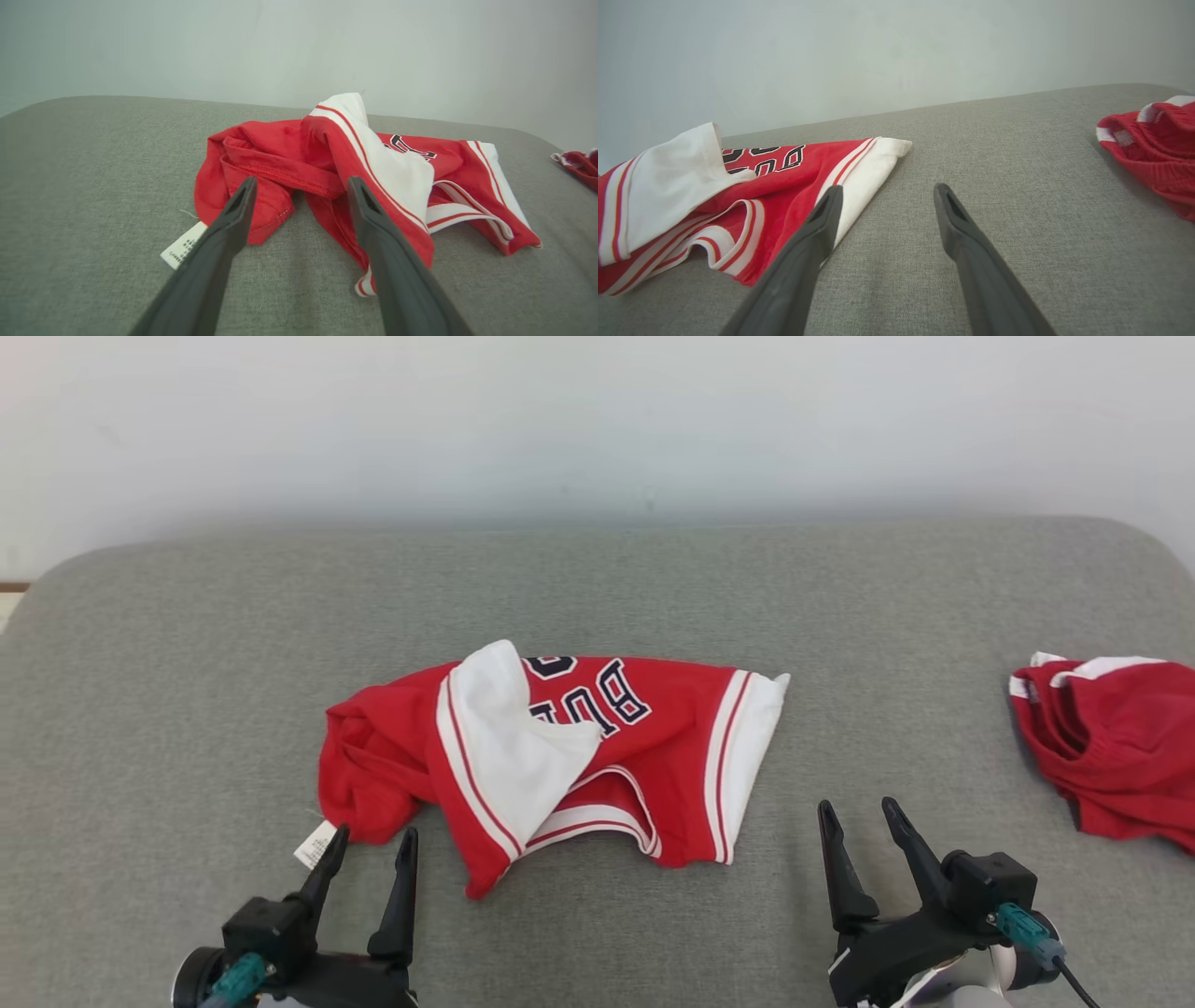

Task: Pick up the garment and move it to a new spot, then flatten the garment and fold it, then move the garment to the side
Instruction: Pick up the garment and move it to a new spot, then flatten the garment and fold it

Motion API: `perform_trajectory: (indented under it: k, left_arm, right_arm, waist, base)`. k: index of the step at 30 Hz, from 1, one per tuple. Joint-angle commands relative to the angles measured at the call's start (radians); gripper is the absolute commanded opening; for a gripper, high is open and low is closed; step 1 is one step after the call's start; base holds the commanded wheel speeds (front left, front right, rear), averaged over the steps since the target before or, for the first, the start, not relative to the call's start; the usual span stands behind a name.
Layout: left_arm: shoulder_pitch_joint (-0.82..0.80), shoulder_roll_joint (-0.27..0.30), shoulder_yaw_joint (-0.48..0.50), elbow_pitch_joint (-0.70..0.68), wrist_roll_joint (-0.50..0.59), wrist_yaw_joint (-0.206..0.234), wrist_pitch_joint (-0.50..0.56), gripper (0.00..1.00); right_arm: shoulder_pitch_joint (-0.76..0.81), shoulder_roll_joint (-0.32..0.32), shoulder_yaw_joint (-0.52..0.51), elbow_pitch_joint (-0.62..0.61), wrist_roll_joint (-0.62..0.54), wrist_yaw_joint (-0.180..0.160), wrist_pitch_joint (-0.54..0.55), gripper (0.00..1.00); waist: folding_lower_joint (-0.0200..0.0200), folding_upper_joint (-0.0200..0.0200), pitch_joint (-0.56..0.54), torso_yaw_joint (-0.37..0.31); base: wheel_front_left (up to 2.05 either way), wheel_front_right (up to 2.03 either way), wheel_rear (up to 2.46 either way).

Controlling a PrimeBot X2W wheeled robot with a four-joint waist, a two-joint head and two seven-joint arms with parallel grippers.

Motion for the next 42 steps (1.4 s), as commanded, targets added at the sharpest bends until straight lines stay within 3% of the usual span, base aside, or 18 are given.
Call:
perform_trajectory:
  k: [1, 15, 23, 34, 36, 37, 39, 42]
  left_arm:
    - [0.019, 0.0, 0.002, -0.007, 0.022, 0.002, -0.001, 1.0]
    - [0.13, 0.0, 0.077, -0.087, 0.042, 0.016, -0.001, 1.0]
    - [0.132, 0.0, 0.068, -0.112, 0.017, 0.017, -0.001, 1.0]
    - [0.128, 0.0, 0.042, -0.136, -0.009, 0.035, -0.001, 1.0]
    - [0.126, 0.0, 0.038, -0.139, -0.014, 0.037, -0.001, 1.0]
    - [0.126, 0.0, 0.038, -0.139, -0.014, 0.037, -0.001, 1.0]
    - [0.123, 0.0, 0.036, -0.14, -0.018, 0.039, -0.001, 1.0]
    - [0.114, 0.0, 0.032, -0.143, -0.024, 0.042, -0.001, 1.0]
  right_arm:
    - [0.016, -0.006, 0.0, 0.003, 0.004, -0.001, 0.0, 1.0]
    - [0.019, -0.013, -0.005, 0.02, -0.002, -0.001, 0.0, 1.0]
    - [-0.003, -0.026, -0.064, 0.087, -0.028, -0.001, 0.0, 1.0]
    - [-0.049, -0.033, -0.107, 0.219, -0.075, -0.001, 0.001, 1.0]
    - [-0.056, -0.036, -0.106, 0.234, -0.079, -0.001, 0.001, 0.47]
    - [-0.056, -0.036, -0.106, 0.234, -0.079, -0.001, 0.001, 0.47]
    - [-0.066, -0.045, -0.105, 0.245, -0.078, 0.0, 0.002, 0.0]
    - [-0.091, -0.078, -0.112, 0.244, -0.086, -0.001, 0.003, 0.0]
  waist:
    - [0.0001, 0.0, -0.008, 0.021]
    - [0.0001, 0.0, -0.006, 0.192]
    - [0.0001, 0.0, 0.031, 0.285]
    - [0.0001, 0.0, 0.074, 0.349]
    - [0.0001, 0.0, 0.081, 0.352]
    - [0.0001, 0.0, 0.081, 0.352]
    - [0.0001, 0.0, 0.089, 0.354]
    - [0.0001, 0.0, 0.103, 0.356]
  base:
    - [0.0, 0.0, 0.0]
    - [0.0, 0.0, 0.0]
    - [0.0, 0.0, 0.0]
    - [0.0, 0.0, 0.0]
    - [0.0, 0.0, 0.0]
    - [0.0, 0.0, 0.0]
    - [0.0, 0.0, 0.0]
    - [0.0, 0.0, 0.0]
